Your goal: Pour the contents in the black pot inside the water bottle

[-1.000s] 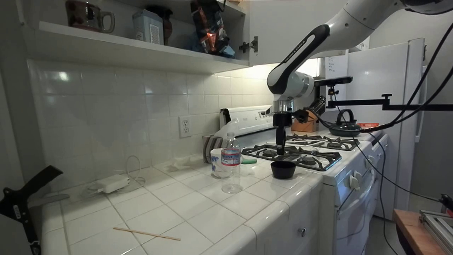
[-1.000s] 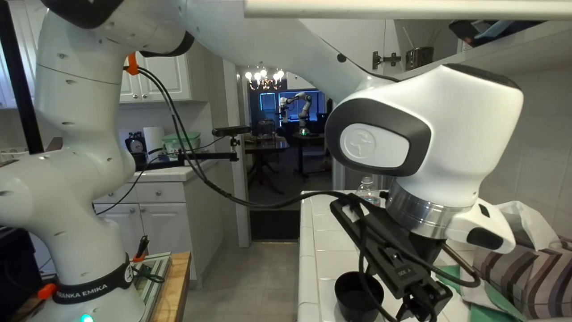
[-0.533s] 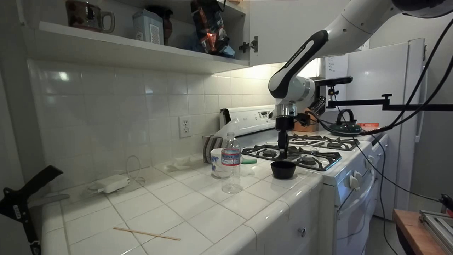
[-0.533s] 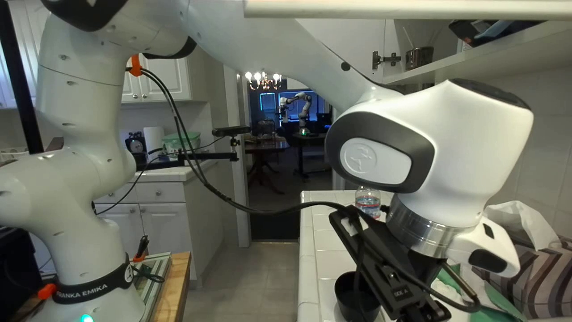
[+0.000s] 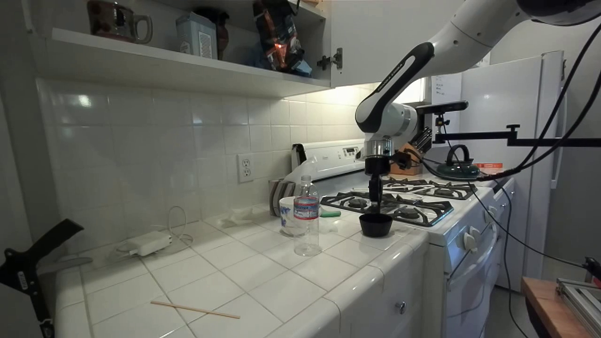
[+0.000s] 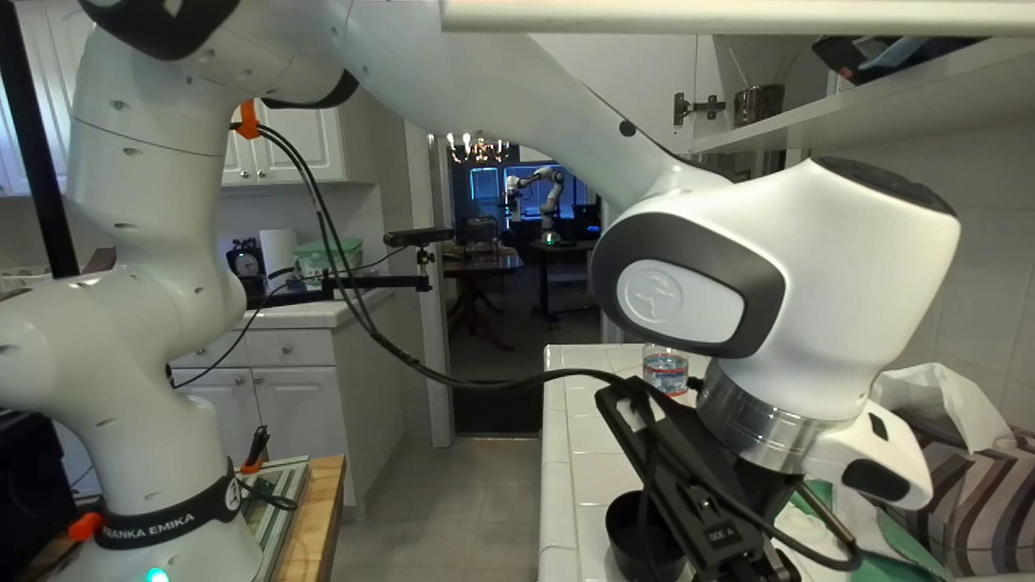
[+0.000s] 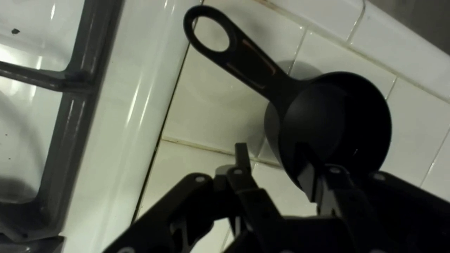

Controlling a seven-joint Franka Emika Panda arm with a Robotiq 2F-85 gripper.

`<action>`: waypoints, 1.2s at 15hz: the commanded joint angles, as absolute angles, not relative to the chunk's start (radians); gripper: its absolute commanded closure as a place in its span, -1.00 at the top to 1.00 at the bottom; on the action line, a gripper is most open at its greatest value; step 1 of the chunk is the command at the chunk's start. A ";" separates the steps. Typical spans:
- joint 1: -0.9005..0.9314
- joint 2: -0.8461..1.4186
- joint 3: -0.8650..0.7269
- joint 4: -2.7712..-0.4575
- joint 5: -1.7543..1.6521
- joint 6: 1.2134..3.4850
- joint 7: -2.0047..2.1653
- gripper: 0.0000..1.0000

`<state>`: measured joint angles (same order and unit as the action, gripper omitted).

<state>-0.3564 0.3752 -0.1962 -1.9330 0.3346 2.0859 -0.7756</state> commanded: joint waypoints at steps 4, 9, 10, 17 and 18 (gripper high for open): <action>-0.361 0.355 -0.176 -1.962 0.315 2.126 -0.757 -0.18; -0.348 0.317 -0.167 -2.006 0.304 2.202 -0.758 -0.33; -0.346 0.309 -0.165 -2.016 0.301 2.209 -0.760 -0.32; -0.328 0.264 -0.165 -2.077 0.246 2.217 -0.773 -0.15; -0.329 0.263 -0.165 -2.079 0.237 2.223 -0.785 -0.10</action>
<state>-0.3323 0.3013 -0.1681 -2.0328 0.2810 2.1949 -0.7758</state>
